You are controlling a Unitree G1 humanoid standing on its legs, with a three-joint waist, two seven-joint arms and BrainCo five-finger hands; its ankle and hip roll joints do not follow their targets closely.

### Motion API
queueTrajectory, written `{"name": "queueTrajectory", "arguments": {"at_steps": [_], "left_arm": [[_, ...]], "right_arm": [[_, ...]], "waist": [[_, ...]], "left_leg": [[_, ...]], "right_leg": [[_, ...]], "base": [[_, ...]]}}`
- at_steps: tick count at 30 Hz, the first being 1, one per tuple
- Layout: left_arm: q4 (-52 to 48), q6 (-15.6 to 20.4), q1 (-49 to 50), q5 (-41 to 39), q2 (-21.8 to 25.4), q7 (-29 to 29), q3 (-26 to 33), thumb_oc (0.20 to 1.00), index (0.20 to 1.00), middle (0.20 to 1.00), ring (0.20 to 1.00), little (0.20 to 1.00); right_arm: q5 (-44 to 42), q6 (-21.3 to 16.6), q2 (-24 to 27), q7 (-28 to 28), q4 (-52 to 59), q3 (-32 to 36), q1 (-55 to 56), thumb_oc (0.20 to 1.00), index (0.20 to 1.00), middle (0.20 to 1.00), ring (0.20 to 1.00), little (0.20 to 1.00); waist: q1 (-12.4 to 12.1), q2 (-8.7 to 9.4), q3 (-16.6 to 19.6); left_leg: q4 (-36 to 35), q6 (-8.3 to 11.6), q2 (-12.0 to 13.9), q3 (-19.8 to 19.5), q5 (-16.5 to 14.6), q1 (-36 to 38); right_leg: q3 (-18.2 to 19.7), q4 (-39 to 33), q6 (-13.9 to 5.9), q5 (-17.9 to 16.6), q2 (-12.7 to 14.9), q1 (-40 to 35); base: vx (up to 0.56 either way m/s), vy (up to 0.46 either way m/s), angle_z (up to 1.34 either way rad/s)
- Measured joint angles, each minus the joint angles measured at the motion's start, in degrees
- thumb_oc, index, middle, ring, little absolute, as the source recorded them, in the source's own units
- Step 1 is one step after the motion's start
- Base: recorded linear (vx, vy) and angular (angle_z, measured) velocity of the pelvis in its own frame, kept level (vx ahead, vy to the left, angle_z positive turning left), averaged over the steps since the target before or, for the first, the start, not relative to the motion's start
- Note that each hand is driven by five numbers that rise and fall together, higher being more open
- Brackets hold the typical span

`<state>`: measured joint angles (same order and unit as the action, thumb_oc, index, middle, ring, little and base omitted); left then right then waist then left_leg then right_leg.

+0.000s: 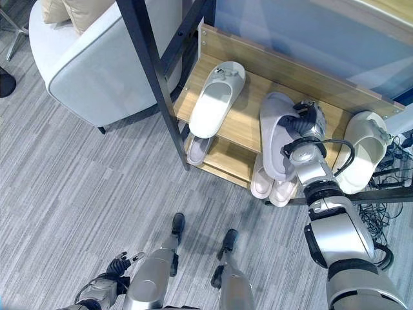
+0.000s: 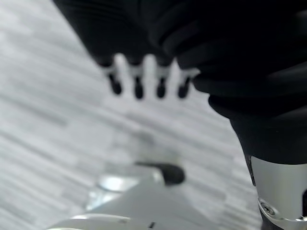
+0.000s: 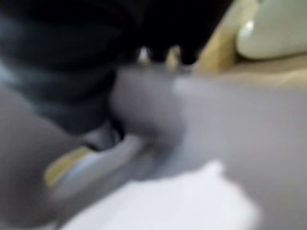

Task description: Arrange the slippers neatly on the shoe rack.

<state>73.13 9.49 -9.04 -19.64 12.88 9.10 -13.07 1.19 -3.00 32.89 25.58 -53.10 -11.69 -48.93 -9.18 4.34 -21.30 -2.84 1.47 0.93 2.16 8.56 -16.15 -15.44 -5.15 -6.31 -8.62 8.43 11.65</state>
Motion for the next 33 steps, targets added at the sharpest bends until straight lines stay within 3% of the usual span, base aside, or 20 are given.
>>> {"name": "queueTrajectory", "arguments": {"at_steps": [6,7,9,10,11,13,15,17,20,22,23,24,25,28,29,31,32,33], "left_arm": [[-4.58,1.2,1.07,-0.15,0.47,0.35,0.97,1.0,1.0,1.0,1.0,1.0],[-4.48,1.44,0.66,-0.16,0.48,0.71,1.03,1.0,1.0,1.0,1.0,1.0],[-5.36,1.47,0.2,-0.08,0.16,1.06,1.88,1.0,1.0,1.0,1.0,1.0],[-6.71,1.64,0.64,-0.16,0.11,1.24,2.55,1.0,1.0,1.0,1.0,1.0],[-9.43,2.32,0.8,-1.18,0.35,1.25,4.23,1.0,1.0,1.0,1.0,1.0],[-10.33,3.03,-0.79,-2.45,0.48,0.85,6.16,1.0,1.0,1.0,1.0,1.0],[-11.22,3.56,-3.11,-4.74,1.42,1.0,7.53,1.0,1.0,1.0,1.0,1.0],[-11.41,4.06,-4.89,-7.05,2.15,1.3,8.36,1.0,1.0,1.0,1.0,1.0],[-16.83,6.14,-5.59,-12.51,4.49,2.5,9.34,1.0,1.0,1.0,1.0,1.0],[-18.35,7.03,-6.46,-13.68,5.29,2.55,10.29,1.0,1.0,1.0,1.0,1.0],[-18.33,7.97,-6.17,-15.73,4.73,2.62,10.5,1.0,1.0,1.0,1.0,1.0],[-18.31,8.67,-6.86,-17.31,5.17,2.64,11.08,1.0,1.0,1.0,1.0,1.0],[-17.42,8.37,-9.09,-18.15,4.41,2.44,11.04,1.0,1.0,1.0,1.0,1.0],[-17.37,8.44,-9.88,-19.32,3.76,2.52,8.23,1.0,1.0,1.0,1.0,1.0],[-17.83,8.44,-10.71,-19.29,4.03,2.28,6.01,1.0,1.0,1.0,1.0,1.0],[-18.22,8.21,-14.58,-19.22,2.74,1.8,4.01,1.0,1.0,1.0,1.0,1.0],[-19.42,8.16,-14.36,-19.22,2.57,1.81,3.71,1.0,1.0,1.0,1.0,1.0],[-22.75,8.65,-13.42,-19.31,4.16,1.71,1.74,1.0,1.0,1.0,1.0,1.0]], "right_arm": [[7.0,-1.4,-0.62,4.29,25.19,6.99,21.56,0.2,0.2,0.2,0.2,0.2],[7.67,-1.05,-0.8,5.12,25.65,7.5,23.17,0.2,0.2,0.2,0.2,0.2],[9.04,-1.06,-4.24,6.16,40.61,14.11,30.75,0.2,0.2,0.2,0.2,0.2],[9.97,-2.58,-5.22,6.83,46.1,15.28,33.85,0.2,0.2,0.2,0.2,0.2],[12.34,-5.6,-5.5,6.62,52.52,15.37,36.92,0.2,0.2,0.2,0.2,0.2],[13.62,-5.54,-4.98,5.29,55.69,15.52,39.7,0.2,0.2,0.2,0.2,0.2],[14.3,-6.53,-5.2,3.56,59.55,15.27,41.39,0.2,0.2,0.2,0.2,0.2],[13.83,-7.47,-5.97,1.72,58.48,13.43,41.56,0.2,0.2,0.2,0.2,0.2],[6.06,-9.84,-9.33,-1.23,58.29,9.35,42.25,0.2,0.2,0.2,0.2,0.2],[4.36,-10.26,-9.47,-2.69,58.26,8.27,42.03,0.2,0.2,0.2,0.2,0.2],[2.4,-11.21,-9.33,-2.91,58.69,6.84,42.26,0.2,0.2,0.2,0.2,0.2],[2.34,-12.85,-9.03,-3.12,59.75,6.15,41.69,0.2,0.2,0.2,0.2,0.2],[2.69,-12.89,-6.06,-4.08,58.63,4.11,40.04,0.2,0.2,0.2,0.2,0.2],[2.88,-13.53,-5.24,-3.08,44.72,-0.85,30.74,0.2,0.2,0.2,0.2,0.2],[2.77,-11.99,-5.18,-2.84,37.74,-2.55,25.41,0.2,0.2,0.2,0.2,0.2],[2.41,-10.54,-4.18,-2.64,33.68,-1.1,18.55,0.2,0.2,0.2,0.2,0.2],[1.95,-10.04,-2.44,-2.01,30.53,-2.55,13.09,0.2,0.2,0.2,0.2,0.2],[0.47,-9.34,1.24,-0.69,26.01,-2.46,5.63,0.2,0.2,0.2,0.2,0.2]], "waist": [[0.3,0.21,-0.21],[1.4,0.35,-0.28],[1.88,-0.35,-0.85],[2.15,-0.46,-1.13],[3.93,-0.32,-2.64],[4.85,-0.31,-2.97],[5.6,-0.53,-5.11],[6.43,-0.63,-6.37],[7.6,-0.48,-7.26],[8.26,-0.49,-7.99],[8.4,-0.45,-7.45],[8.88,0.01,-7.79],[8.63,-0.09,-8.12],[8.69,0.46,-8.36],[8.75,0.87,-7.45],[7.61,-0.43,-7.55],[6.67,-1.85,-7.43],[5.7,-2.4,-7.36]], "left_leg": [[0.02,-0.42,-0.31,-1.2,0.41,-0.8],[0.08,-0.33,-0.29,-0.91,0.35,-0.79],[0.02,-0.04,-0.28,-1.07,0.41,-1.25],[0.24,-0.32,-0.26,-0.95,0.66,-1.79],[1.4,-0.29,-0.2,-0.88,0.63,-3.16],[5.31,1.04,0.14,-0.9,-0.63,-7.49],[10.36,0.51,0.13,-0.93,-2.1,-12.21],[14.66,-0.01,0.09,-0.93,-3.56,-16.27],[31.15,-0.65,0.17,-0.95,-9.74,-30.06],[36.55,-1.13,0.27,-1.32,-11.42,-35.32],[42.19,-0.77,0.49,-1.4,-12.75,-40.27],[52.06,-1.52,0.84,-1.41,-16.4,-48.16],[56.55,-1.45,1.04,-2.04,-16.8,-55.8],[62.6,-1.44,0.75,-2.19,-17.61,-61.3],[62.42,0.3,0.09,-2.08,-18.36,-64.29],[69.84,-2.06,-1.92,-2.89,-20.78,-69.26],[67.96,-1.41,-1.79,-4.26,-25.25,-66.85],[70.13,-3.18,-1.9,-2.4,-24.12,-70.0]], "right_leg": [[-1.12,0.0,0.12,0.08,0.21,0.23],[-0.83,0.02,0.01,0.11,0.18,0.4],[-1.0,0.16,-0.32,0.35,0.25,0.82],[-0.9,0.31,-0.22,0.25,0.25,1.37],[-0.62,0.8,0.07,0.03,0.34,2.51],[0.03,5.85,0.03,1.94,0.79,7.45],[0.69,13.19,0.77,4.53,1.41,13.23],[1.59,19.74,1.23,7.02,2.46,18.32],[3.97,36.95,2.03,13.62,4.62,32.37],[4.22,42.27,3.17,15.5,5.51,37.49],[5.67,47.97,1.92,17.08,5.25,42.4],[7.26,57.45,3.97,20.71,6.15,50.41],[7.73,61.92,4.0,21.05,6.18,57.88],[9.35,69.11,4.38,22.81,6.64,63.75],[10.01,69.25,4.39,23.02,7.1,67.22],[9.48,66.29,4.03,22.84,8.6,71.97],[10.5,69.97,3.51,24.04,7.71,74.62],[13.52,76.84,4.08,29.13,8.1,73.83]], "base": [[-0.02,-0.011,0.08],[-0.07,-0.022,0.02],[-0.08,-0.029,0.0],[-0.13,-0.038,-0.1],[-0.14,-0.02,-0.11],[-0.13,0.009,-0.06],[-0.08,0.044,-0.02],[-0.08,0.033,0.01],[-0.05,-0.001,0.02],[-0.05,0.009,0.02],[-0.03,0.009,-0.04],[0.02,-0.001,-0.08],[0.04,0.001,-0.03],[0.04,0.044,0.1],[0.04,0.019,0.21],[0.07,0.026,0.06],[0.1,0.056,0.16],[0.09,0.053,0.13]]}}
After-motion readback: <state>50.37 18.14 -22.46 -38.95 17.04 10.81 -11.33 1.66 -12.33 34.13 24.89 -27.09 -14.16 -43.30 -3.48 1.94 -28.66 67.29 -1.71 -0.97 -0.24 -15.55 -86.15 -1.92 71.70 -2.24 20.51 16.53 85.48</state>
